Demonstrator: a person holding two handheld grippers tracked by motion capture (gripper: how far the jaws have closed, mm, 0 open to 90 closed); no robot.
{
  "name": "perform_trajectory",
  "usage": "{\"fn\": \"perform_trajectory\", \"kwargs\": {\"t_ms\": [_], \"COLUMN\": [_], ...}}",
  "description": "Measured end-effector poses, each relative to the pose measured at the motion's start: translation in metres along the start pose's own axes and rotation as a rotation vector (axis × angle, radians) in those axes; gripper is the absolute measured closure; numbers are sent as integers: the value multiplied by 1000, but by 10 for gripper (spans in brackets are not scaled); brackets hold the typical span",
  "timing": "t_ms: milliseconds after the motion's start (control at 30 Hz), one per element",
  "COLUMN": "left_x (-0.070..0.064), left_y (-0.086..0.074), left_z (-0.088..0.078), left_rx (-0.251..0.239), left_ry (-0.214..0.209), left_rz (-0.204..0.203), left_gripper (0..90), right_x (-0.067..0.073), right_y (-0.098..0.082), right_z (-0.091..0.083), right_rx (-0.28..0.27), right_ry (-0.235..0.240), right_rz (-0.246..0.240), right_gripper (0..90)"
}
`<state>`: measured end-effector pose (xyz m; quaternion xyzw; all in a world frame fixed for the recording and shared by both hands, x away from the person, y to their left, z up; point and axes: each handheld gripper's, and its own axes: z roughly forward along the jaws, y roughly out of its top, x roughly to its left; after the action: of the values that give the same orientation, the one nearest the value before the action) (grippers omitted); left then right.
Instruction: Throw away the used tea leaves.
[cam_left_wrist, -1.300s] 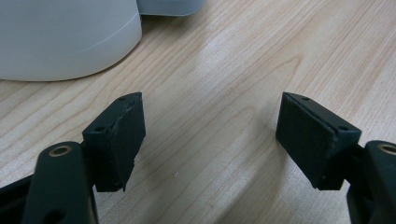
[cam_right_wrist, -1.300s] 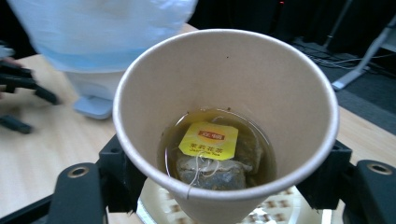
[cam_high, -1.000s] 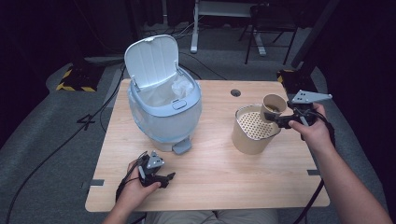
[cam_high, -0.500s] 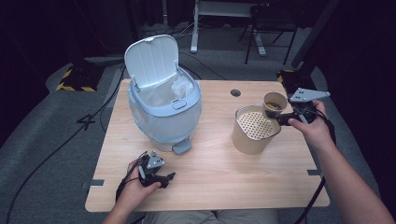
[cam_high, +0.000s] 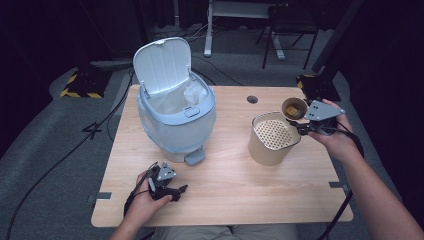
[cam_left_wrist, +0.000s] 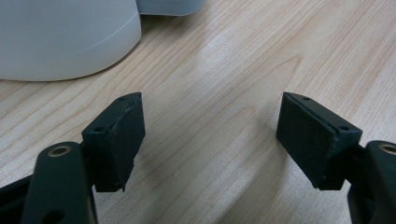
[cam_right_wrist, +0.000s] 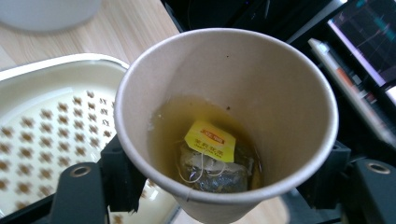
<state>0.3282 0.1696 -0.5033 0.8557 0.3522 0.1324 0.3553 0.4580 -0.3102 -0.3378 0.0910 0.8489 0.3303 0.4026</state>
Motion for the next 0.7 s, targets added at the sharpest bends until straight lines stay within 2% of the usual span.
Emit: {"fn": "perform_trajectory", "kwargs": {"t_ms": [133, 167, 200, 267, 367, 400, 433, 567, 600, 633, 667, 700], "left_x": [0, 0, 0, 0, 0, 0, 0, 0, 0, 0, 0, 0], "left_y": [0, 0, 0, 0, 0, 0, 0, 0, 0, 0, 0, 0], "left_z": [0, 0, 0, 0, 0, 0, 0, 0, 0, 0, 0, 0], "left_rx": [0, 0, -1, 0, -1, -1, 0, 0, 0, 0, 0, 0], "left_ry": [-2, -2, -1, 0, -1, -1, 1, 1, 1, -1, -1, 1], "left_rz": [-4, -4, -3, 0, -3, -3, 2, 1, 1, -3, -3, 1], "left_gripper": [243, 243, 243, 243, 243, 243, 243, 243, 243, 243, 243, 243], "right_x": [4, 4, 8, 10, 13, 13, 15, 21, 21, 25, 25, 26], "right_y": [1, 1, 3, 4, 4, 4, 4, 7, 7, 8, 8, 9], "right_z": [-1, -1, -1, -1, 0, 0, 1, 4, 4, 5, 5, 5], "right_rx": [55, 55, 92, 123, 153, 153, 176, 227, 227, 252, 252, 274], "right_ry": [-55, -55, -84, -106, -137, -137, -162, -219, -219, -256, -256, -283], "right_rz": [-133, -133, -207, -274, -333, -333, -394, -526, -526, -593, -593, -651], "right_gripper": [300, 300, 301, 301, 301, 301, 301, 302, 302, 302, 302, 302]}}
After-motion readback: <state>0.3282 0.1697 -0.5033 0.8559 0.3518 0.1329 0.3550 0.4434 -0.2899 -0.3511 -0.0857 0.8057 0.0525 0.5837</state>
